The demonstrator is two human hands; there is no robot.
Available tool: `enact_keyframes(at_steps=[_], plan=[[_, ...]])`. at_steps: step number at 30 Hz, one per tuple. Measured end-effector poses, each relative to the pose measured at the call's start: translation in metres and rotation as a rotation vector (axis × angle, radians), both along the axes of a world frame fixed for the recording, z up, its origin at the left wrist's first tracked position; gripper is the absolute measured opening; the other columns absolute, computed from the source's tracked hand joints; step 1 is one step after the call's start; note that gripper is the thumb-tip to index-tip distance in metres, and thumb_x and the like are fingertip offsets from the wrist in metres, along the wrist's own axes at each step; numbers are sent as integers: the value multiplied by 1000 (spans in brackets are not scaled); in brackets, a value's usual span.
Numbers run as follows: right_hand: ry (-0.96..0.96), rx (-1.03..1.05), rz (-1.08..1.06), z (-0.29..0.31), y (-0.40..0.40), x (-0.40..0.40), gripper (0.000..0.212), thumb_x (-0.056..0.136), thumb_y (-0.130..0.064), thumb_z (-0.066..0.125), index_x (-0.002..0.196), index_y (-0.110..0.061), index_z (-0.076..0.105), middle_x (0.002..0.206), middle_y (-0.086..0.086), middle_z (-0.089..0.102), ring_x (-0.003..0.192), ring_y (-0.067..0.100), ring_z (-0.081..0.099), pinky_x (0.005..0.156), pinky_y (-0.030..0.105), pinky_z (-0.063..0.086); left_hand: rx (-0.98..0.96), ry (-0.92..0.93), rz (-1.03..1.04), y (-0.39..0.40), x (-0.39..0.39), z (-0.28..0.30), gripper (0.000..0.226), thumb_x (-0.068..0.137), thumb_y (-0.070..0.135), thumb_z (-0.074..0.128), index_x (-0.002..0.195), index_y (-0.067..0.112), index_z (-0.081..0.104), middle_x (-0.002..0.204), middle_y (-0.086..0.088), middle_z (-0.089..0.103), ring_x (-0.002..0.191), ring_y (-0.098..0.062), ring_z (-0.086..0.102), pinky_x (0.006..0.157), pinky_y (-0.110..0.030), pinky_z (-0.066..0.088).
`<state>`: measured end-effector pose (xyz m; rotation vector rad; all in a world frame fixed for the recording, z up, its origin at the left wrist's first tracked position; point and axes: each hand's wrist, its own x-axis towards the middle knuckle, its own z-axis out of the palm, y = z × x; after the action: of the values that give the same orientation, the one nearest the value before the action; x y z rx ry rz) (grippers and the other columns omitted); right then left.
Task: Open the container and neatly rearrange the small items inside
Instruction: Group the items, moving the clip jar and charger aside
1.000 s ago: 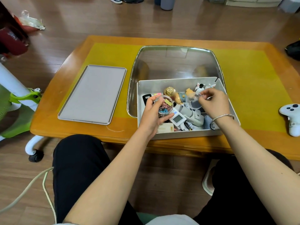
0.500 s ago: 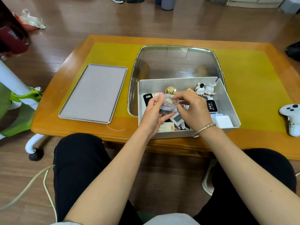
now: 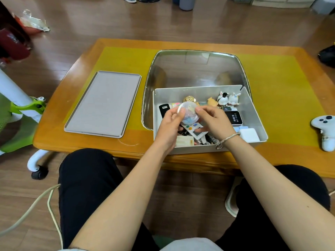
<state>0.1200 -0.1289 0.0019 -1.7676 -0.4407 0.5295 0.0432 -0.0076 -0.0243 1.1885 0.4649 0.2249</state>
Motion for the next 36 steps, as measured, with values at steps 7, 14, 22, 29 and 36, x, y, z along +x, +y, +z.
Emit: enact_keyframes(at_steps=[7, 14, 22, 29, 36], plan=[[156, 125, 15, -8, -2, 7, 35, 96, -22, 49, 110, 8, 60, 105, 25, 64, 96, 31, 65, 77, 38, 59, -19, -32, -80, 0, -1, 2, 38, 96, 24, 54, 125, 0, 49, 102, -5, 67, 100, -18, 62, 95, -37, 49], [217, 225, 18, -9, -7, 8, 22, 95, -16, 51, 100, 2, 64, 91, 14, 67, 78, 16, 67, 62, 23, 55, -55, -43, -133, 0, 0, 3, 16, 95, 19, 55, 102, 6, 61, 96, -8, 68, 95, -17, 65, 88, -34, 54], [256, 272, 70, -4, -8, 7, 28, 97, -18, 46, 109, 2, 62, 97, 13, 68, 86, 20, 68, 71, 32, 59, 46, -99, -88, -2, -5, 2, 22, 93, 19, 59, 111, 6, 61, 101, -8, 71, 97, -19, 68, 86, -33, 56], [333, 353, 74, -3, -7, 9, 39, 89, -21, 54, 116, 7, 56, 101, 17, 63, 90, 22, 63, 74, 35, 57, 252, -115, -96, -5, -6, 2, 32, 90, 15, 64, 119, 9, 51, 113, -11, 65, 106, -18, 64, 89, -32, 54], [344, 362, 80, -2, -11, 13, 46, 82, -24, 57, 116, 8, 56, 100, 16, 65, 92, 24, 63, 82, 38, 56, 144, -112, -121, -6, -4, 4, 22, 91, 18, 62, 112, 19, 57, 105, -1, 69, 100, -13, 67, 78, -22, 55]])
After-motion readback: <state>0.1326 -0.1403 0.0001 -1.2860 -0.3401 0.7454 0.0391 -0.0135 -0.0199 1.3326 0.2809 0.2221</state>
